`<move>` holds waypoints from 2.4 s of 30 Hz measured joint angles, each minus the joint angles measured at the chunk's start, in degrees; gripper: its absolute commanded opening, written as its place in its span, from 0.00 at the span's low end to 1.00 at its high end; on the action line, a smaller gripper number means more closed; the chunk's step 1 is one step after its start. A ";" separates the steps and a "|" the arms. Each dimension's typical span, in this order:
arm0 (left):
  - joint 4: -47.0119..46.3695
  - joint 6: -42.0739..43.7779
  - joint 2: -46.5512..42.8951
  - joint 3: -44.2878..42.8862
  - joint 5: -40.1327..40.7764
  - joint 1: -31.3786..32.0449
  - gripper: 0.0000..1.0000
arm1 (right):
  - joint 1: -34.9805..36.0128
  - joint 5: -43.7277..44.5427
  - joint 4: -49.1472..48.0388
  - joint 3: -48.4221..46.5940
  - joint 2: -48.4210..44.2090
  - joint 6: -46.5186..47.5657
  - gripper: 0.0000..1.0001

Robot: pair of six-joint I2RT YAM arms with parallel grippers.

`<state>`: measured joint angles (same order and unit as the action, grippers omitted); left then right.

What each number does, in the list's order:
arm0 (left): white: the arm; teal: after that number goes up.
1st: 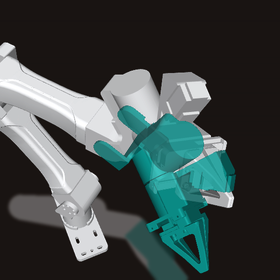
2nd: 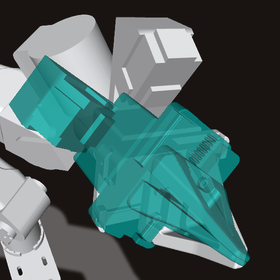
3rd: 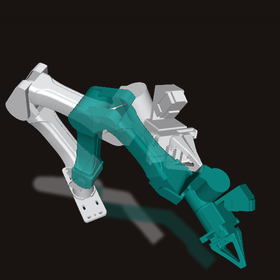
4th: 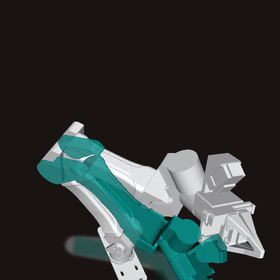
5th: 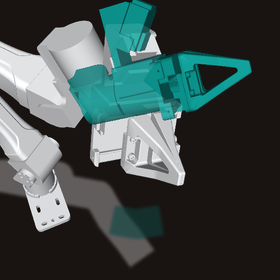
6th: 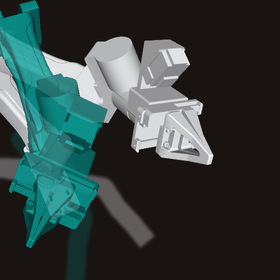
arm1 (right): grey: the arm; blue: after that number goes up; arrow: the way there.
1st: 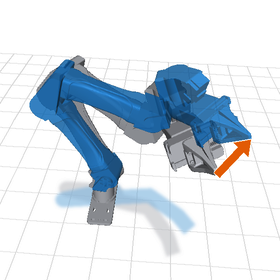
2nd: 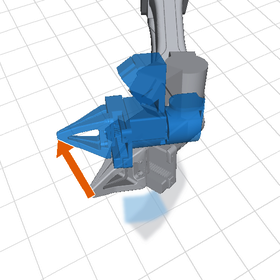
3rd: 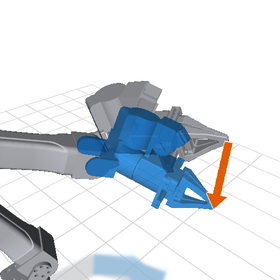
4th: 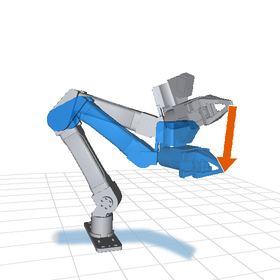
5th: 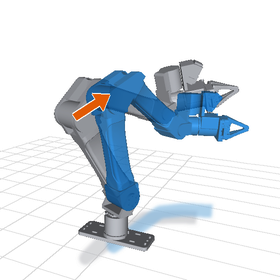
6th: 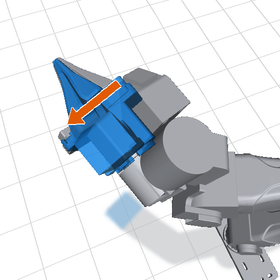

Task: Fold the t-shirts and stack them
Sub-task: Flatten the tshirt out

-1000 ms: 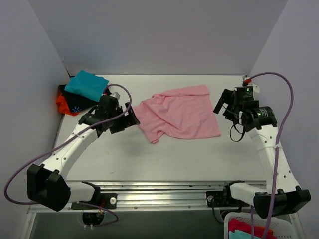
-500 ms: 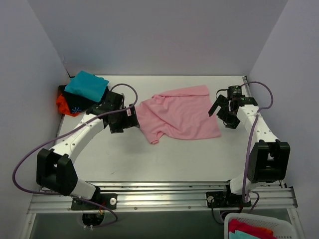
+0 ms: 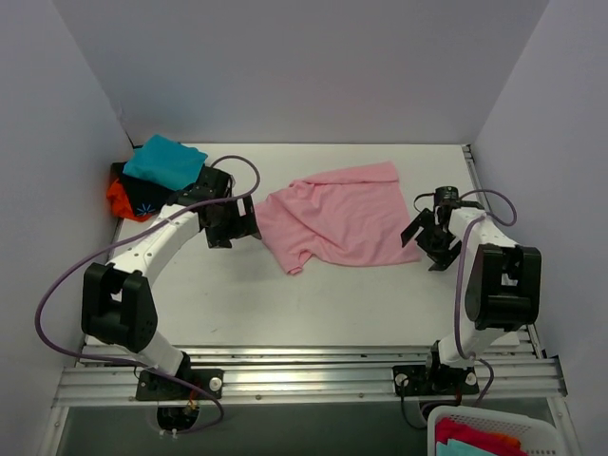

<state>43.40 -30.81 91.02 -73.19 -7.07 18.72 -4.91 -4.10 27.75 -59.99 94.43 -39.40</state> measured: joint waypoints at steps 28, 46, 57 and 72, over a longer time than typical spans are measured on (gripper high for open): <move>4.00 10.27 2.75 -3.15 0.57 -1.05 0.91 | -0.04 2.67 -7.56 -0.59 6.56 -3.58 0.00; 2.64 11.76 4.83 -6.14 0.44 13.94 0.91 | 4.39 -2.58 -2.71 -51.69 6.58 -9.27 0.00; 2.43 12.94 12.00 -16.57 -2.75 24.28 0.93 | 13.46 -4.52 -4.74 -58.51 12.09 -11.58 0.00; 0.98 14.14 37.66 -37.99 -2.89 33.79 0.93 | 10.82 -4.28 -3.74 -59.10 15.47 -7.65 0.00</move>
<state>44.38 -16.67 128.68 -111.18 -9.96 52.51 5.91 -8.38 24.01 -119.09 109.91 -47.05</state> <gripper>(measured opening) 0.927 0.008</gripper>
